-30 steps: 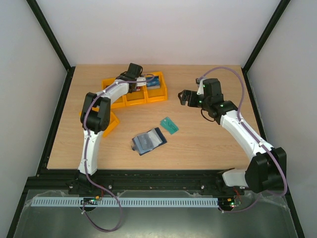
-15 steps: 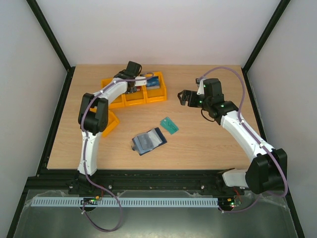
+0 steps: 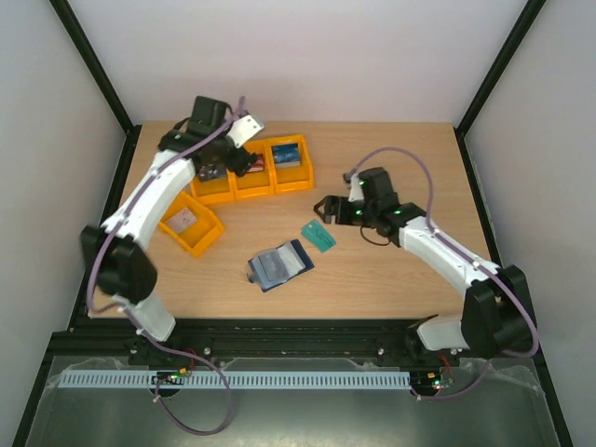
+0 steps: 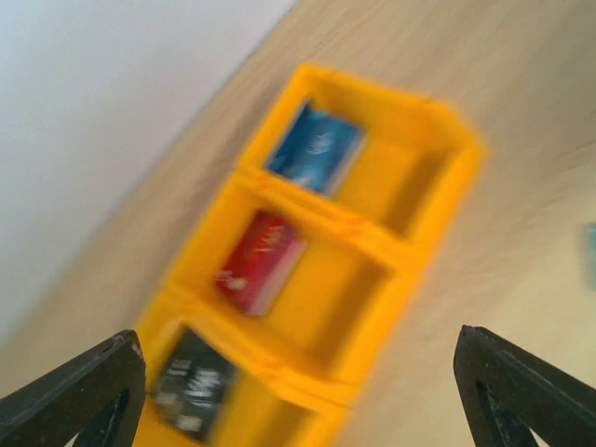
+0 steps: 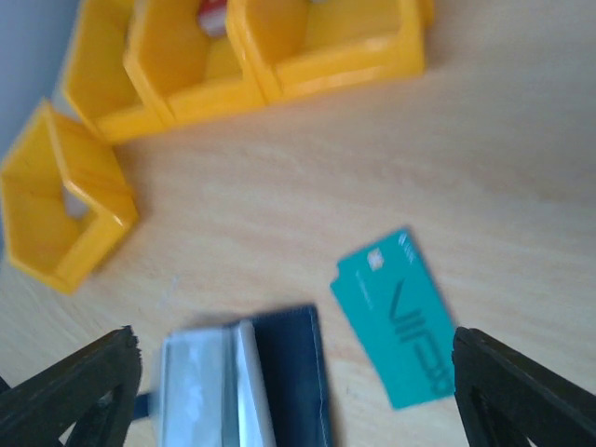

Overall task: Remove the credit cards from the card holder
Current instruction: Close the card holder at the center of the board, then remove the credit card from the card holder.

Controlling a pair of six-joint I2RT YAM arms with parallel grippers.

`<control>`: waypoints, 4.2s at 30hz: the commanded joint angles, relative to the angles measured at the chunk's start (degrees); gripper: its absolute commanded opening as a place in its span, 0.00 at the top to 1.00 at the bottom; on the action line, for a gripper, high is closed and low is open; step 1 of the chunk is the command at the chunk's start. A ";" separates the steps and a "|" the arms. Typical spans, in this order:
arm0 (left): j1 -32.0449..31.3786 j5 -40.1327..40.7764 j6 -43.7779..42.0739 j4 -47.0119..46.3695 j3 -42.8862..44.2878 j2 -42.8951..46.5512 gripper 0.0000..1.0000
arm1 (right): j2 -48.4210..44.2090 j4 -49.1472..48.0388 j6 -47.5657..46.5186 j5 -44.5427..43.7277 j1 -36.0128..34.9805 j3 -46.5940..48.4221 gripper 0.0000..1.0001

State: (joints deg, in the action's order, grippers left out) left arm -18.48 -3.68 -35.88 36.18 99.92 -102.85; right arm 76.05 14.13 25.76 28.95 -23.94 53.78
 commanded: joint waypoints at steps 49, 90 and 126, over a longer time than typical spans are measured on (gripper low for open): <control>5.36 -42.84 66.93 -31.95 -68.07 21.93 0.18 | 22.83 -21.96 16.56 -0.80 -24.79 -4.22 0.98; 9.99 -71.29 31.08 -3.56 -45.54 30.69 0.98 | 3.44 -46.38 20.92 16.49 -15.58 -4.11 0.87; 3.16 -64.37 16.20 10.40 -30.71 29.54 0.98 | 1.12 -26.85 1.01 8.21 -18.24 0.55 0.65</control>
State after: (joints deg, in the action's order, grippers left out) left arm -14.85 -57.14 -11.11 40.97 65.91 -74.35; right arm 79.37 -13.19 28.71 36.23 -43.00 55.51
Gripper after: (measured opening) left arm 0.087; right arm 0.319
